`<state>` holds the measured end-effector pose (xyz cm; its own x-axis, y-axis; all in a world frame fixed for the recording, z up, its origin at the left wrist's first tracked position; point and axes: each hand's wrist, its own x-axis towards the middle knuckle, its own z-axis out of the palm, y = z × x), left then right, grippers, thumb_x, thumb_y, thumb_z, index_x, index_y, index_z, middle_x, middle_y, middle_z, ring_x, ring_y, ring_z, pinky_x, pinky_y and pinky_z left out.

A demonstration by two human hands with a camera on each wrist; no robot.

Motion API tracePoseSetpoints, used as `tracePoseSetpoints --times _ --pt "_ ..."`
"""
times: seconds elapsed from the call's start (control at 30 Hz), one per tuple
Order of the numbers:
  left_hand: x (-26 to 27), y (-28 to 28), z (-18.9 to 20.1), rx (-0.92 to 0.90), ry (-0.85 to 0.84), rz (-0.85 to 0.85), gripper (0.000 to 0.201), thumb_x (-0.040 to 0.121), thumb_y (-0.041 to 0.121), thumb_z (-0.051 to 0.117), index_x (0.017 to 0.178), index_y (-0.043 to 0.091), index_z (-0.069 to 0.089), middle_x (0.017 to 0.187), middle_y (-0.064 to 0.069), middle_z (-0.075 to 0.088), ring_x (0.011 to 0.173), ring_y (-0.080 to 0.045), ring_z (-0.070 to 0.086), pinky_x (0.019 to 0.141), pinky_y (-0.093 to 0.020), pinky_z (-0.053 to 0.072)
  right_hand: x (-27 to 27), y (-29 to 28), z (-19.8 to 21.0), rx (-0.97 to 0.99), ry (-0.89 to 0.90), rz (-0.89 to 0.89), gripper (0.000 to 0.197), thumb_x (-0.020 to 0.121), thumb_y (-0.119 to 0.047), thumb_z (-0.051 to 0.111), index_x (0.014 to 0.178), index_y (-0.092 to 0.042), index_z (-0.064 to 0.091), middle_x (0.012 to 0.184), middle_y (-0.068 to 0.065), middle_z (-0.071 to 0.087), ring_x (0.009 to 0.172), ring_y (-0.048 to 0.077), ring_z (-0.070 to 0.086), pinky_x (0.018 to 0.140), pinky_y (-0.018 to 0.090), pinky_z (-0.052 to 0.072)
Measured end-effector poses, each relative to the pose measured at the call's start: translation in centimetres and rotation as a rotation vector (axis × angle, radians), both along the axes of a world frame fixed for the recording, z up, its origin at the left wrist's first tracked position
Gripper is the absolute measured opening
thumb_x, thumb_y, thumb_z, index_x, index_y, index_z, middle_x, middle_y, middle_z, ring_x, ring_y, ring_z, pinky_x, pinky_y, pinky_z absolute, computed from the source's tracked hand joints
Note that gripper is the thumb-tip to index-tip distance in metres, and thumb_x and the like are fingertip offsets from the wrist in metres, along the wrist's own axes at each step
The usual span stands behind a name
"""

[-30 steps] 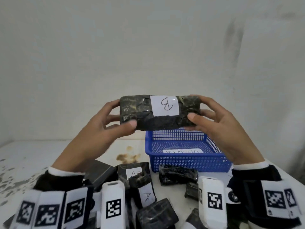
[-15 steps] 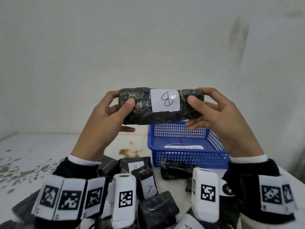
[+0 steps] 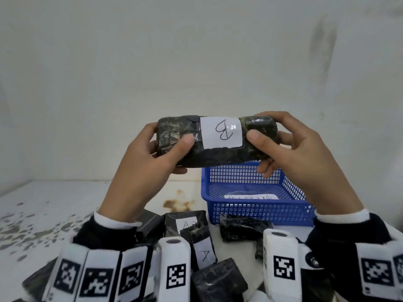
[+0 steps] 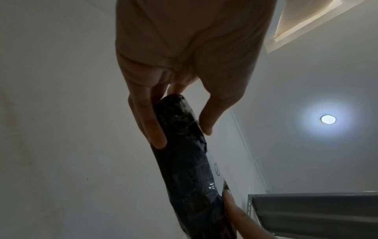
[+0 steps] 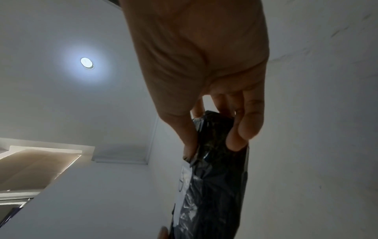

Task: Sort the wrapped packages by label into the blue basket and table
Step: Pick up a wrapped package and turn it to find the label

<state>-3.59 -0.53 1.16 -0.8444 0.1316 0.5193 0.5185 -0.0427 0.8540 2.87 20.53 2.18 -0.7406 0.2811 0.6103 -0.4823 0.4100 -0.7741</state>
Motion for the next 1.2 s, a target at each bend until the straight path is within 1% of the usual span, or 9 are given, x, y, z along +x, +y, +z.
tracePoseSetpoints --times 0.1,0.27,0.43,0.53,0.67,0.83,0.97,1.07,1.2 --pt "0.1 0.2 -0.1 -0.033 0.055 0.052 0.036 0.081 0.037 0.070 0.114 0.027 0.059 0.085 0.011 0.072 0.067 -0.004 0.068 0.062 -0.023 0.057 0.3 -0.3 0.1 0.008 0.016 0.003 0.026 0.081 -0.037 0.075 0.106 -0.030 0.070 0.083 0.002 0.075 0.050 0.020 0.063 0.050 0.026 0.055" --pt "0.7 0.6 0.0 -0.062 0.058 0.077 0.047 0.067 0.054 0.072 0.106 0.033 0.055 0.090 0.012 0.069 0.069 -0.003 0.066 0.060 -0.021 0.053 0.3 -0.5 0.1 0.019 0.021 -0.004 0.032 0.074 -0.040 0.077 0.103 -0.027 0.070 0.075 0.001 0.072 0.048 0.017 0.060 0.048 0.024 0.052" --pt "1.1 1.1 0.1 -0.064 0.058 0.125 0.054 0.057 0.062 0.071 0.100 0.035 0.053 0.093 0.016 0.067 0.083 -0.002 0.066 0.081 -0.038 0.057 0.6 -0.8 0.2 0.048 0.037 -0.030 0.039 0.069 -0.055 0.071 0.099 -0.030 0.070 0.071 -0.006 0.070 0.046 0.014 0.057 0.048 0.028 0.052" --pt "1.4 1.3 0.2 -0.057 0.064 0.146 0.049 0.063 0.055 0.076 0.101 0.034 0.051 0.093 0.017 0.065 0.083 -0.001 0.065 0.082 -0.041 0.057 0.7 -1.1 0.2 0.061 0.044 -0.042 0.041 0.065 -0.060 0.071 0.095 -0.032 0.068 0.075 -0.008 0.071 0.048 0.008 0.057 0.049 0.023 0.049" --pt "1.7 1.5 0.3 -0.067 0.068 0.176 0.067 0.052 0.061 0.072 0.107 0.031 0.048 0.094 0.018 0.064 0.083 0.003 0.064 0.081 -0.038 0.058 0.4 -1.5 0.1 0.108 0.053 -0.083 0.036 0.064 -0.057 0.074 0.091 -0.035 0.064 0.077 -0.018 0.070 0.052 -0.003 0.058 0.052 0.012 0.045" --pt "1.5 1.6 0.1 -0.102 0.107 0.210 0.064 0.059 0.061 0.073 0.108 0.032 0.044 0.091 0.021 0.061 0.073 0.011 0.060 0.068 -0.023 0.054 0.1 -1.9 -0.2 0.157 0.065 -0.125 0.042 0.065 -0.056 0.080 0.094 -0.031 0.061 0.077 -0.023 0.068 0.067 -0.005 0.062 0.061 0.009 0.046" --pt "1.5 1.5 0.1 -0.109 0.109 0.212 0.062 0.058 0.064 0.069 0.106 0.033 0.044 0.090 0.021 0.061 0.073 0.010 0.060 0.067 -0.022 0.052 0.1 -2.2 -0.2 0.163 0.083 -0.143 0.045 0.064 -0.060 0.078 0.093 -0.030 0.060 0.076 -0.022 0.067 0.069 -0.005 0.062 0.062 0.008 0.045" --pt "1.6 1.3 0.2 -0.105 0.102 0.204 0.056 0.056 0.071 0.060 0.097 0.036 0.044 0.087 0.020 0.061 0.071 0.012 0.060 0.068 -0.024 0.053 0.2 -2.3 -0.2 0.169 0.083 -0.140 0.047 0.062 -0.064 0.074 0.094 -0.033 0.059 0.082 -0.021 0.068 0.072 -0.004 0.063 0.063 0.011 0.049" --pt "1.7 1.2 0.3 -0.101 0.114 0.210 0.052 0.059 0.069 0.059 0.098 0.037 0.045 0.087 0.019 0.061 0.072 0.012 0.060 0.069 -0.026 0.054 0.2 -2.1 -0.2 0.128 0.084 -0.113 0.042 0.063 -0.062 0.074 0.092 -0.035 0.061 0.087 -0.015 0.069 0.070 0.002 0.064 0.068 0.027 0.057"
